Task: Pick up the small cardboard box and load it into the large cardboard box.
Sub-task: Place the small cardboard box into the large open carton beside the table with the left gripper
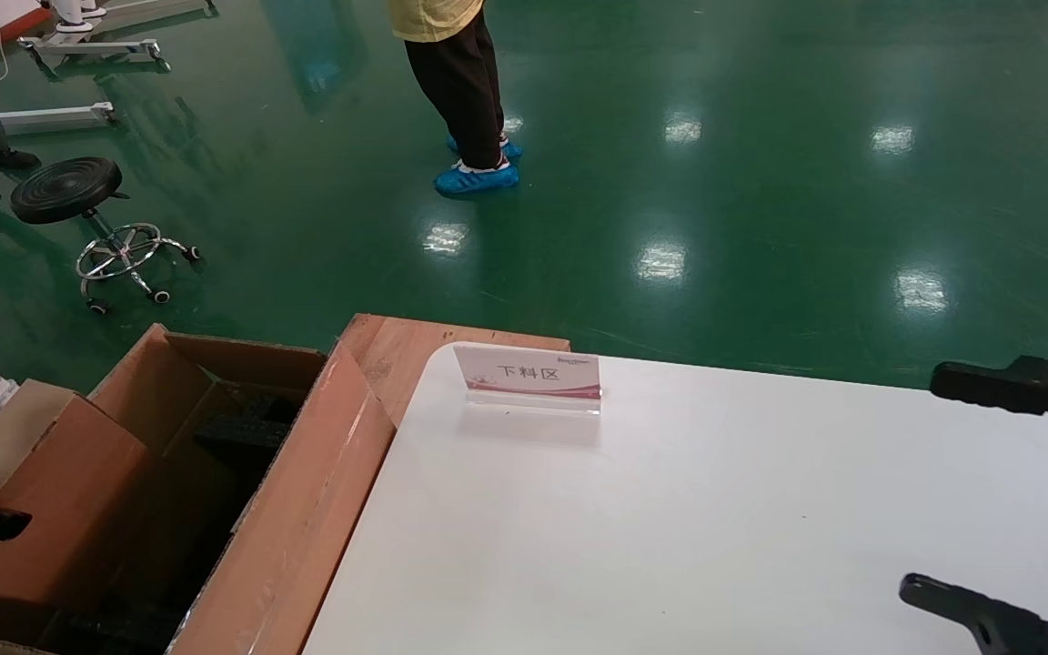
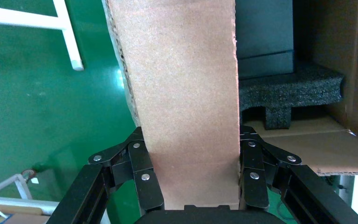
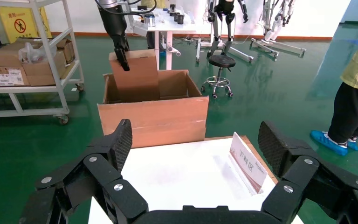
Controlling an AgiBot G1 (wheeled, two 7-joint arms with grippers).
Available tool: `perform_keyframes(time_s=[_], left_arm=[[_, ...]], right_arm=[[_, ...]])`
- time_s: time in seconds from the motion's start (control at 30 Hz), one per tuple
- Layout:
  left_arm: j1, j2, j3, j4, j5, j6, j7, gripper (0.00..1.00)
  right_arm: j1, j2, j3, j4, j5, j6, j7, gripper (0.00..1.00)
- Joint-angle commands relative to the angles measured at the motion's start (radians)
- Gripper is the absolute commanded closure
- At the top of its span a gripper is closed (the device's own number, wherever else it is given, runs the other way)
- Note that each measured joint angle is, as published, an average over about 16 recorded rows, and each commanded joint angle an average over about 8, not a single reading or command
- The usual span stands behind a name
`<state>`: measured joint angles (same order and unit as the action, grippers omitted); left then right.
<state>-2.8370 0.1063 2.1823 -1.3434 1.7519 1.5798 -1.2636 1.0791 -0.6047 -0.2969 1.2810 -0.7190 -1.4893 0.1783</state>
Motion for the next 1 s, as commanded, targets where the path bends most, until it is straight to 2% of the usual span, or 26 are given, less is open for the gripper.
perform_keyframes(time_s=[0.03, 0.5, 1.0], left_arm=[[0.017, 0.002, -0.011, 0.006, 0.001, -0.010, 0.007, 1.00], [0.065, -0.017, -0.036, 0.012, 0.029, -0.058, 0.028, 1.00], [0.138, -0.007, -0.006, 0.062, 0.003, -0.190, 0.053, 1.00]], right_arm=[[0.000, 0.000, 0.000, 0.000, 0.000, 0.000, 0.000, 0.00], [0.000, 0.000, -0.001, 0.000, 0.001, 0.000, 0.000, 0.00], [0.000, 0.001, -0.002, 0.000, 0.001, 0.001, -0.001, 0.00]])
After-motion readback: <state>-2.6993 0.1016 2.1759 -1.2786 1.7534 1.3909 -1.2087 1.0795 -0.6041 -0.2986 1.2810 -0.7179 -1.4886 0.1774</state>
